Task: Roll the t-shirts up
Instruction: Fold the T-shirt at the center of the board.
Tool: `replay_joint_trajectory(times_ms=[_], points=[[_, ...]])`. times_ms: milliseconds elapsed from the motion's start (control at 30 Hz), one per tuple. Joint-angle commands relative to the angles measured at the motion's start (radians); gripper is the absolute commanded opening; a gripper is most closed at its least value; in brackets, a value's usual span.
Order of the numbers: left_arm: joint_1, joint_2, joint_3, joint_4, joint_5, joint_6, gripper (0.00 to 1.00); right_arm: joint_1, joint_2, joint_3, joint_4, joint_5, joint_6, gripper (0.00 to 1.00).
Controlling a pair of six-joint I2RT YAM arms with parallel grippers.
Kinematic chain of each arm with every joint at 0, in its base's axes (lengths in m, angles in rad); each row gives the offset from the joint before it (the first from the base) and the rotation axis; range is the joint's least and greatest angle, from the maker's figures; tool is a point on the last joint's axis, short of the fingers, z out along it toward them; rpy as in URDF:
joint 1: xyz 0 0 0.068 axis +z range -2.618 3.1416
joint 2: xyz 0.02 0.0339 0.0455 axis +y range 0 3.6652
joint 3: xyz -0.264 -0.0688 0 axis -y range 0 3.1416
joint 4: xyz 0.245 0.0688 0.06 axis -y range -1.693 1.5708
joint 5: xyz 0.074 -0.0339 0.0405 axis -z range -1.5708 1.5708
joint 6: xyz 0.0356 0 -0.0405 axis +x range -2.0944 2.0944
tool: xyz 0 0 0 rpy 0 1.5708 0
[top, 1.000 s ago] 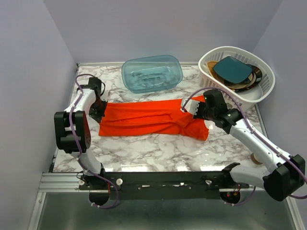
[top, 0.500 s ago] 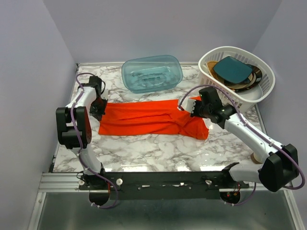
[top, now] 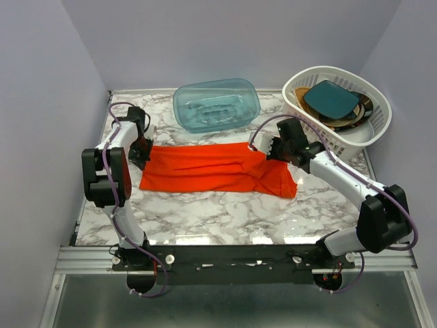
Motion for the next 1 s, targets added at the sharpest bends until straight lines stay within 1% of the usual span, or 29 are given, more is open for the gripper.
replay_joint_trajectory(times_ms=[0, 567, 967], points=[[0.005, 0.007, 0.025, 0.015, -0.017, -0.011, 0.0, -0.005, 0.051, 0.061, 0.056, -0.005, 0.013, 0.01], [0.005, 0.021, 0.045, 0.023, -0.04, -0.023, 0.0, -0.018, 0.104, 0.057, 0.107, 0.056, 0.03, 0.01], [0.005, 0.026, 0.037, 0.031, -0.048, -0.031, 0.0, -0.025, 0.164, 0.104, 0.13, 0.066, 0.037, 0.01]])
